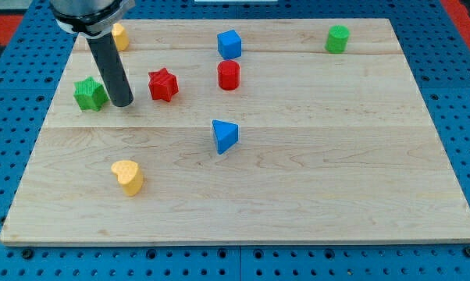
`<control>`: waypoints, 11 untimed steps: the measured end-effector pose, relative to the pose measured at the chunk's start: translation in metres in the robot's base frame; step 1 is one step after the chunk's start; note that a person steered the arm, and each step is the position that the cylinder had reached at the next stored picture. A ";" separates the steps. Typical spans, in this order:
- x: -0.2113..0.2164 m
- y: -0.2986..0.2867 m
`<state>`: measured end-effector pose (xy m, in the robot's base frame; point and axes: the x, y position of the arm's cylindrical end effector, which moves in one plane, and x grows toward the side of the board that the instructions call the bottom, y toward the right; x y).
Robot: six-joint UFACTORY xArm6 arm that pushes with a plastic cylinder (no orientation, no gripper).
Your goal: Push the yellow heart towards the blue cube
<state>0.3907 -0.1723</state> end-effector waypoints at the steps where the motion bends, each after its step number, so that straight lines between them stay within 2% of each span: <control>1: -0.002 0.000; 7: 0.014 0.024; 8: 0.076 0.030; 9: 0.137 -0.002; 10: 0.165 -0.016; 11: 0.176 0.013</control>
